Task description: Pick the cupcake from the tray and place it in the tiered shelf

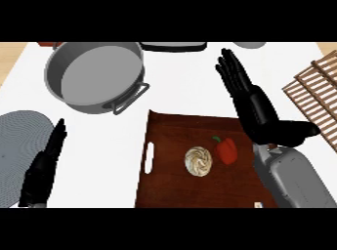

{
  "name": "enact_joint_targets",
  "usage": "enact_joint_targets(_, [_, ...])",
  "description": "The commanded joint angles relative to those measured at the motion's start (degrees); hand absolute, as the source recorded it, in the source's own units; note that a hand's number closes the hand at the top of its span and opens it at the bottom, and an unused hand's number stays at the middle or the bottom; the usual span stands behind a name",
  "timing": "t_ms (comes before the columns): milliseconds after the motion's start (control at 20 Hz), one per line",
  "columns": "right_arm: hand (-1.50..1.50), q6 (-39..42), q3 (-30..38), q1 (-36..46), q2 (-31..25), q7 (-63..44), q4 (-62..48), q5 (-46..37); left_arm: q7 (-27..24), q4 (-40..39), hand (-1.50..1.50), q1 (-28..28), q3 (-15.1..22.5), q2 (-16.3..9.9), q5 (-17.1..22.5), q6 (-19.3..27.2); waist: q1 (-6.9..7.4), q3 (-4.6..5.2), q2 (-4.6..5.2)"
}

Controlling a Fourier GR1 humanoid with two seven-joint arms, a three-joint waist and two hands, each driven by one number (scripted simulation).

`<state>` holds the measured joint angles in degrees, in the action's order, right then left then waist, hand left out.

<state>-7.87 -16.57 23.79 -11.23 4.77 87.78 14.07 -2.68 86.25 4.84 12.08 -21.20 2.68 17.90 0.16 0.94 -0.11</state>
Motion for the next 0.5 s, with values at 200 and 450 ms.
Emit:
enact_joint_targets(200, [1.5,15.01,7.86,-2.17,-14.81,9.88,-5.8,0.49,10.21,-3.53,0.0,-1.65,-4.52,1.68,10.58,-5.92,-0.34,-1.0,0.49])
enact_joint_targets(450, [1.5,11.7,7.21,-1.45,-18.41,3.33,-22.72,-7.23,17.26,-6.41,0.0,-6.54,-5.15,1.82,15.6,-10.24,0.59,-1.0,1.07])
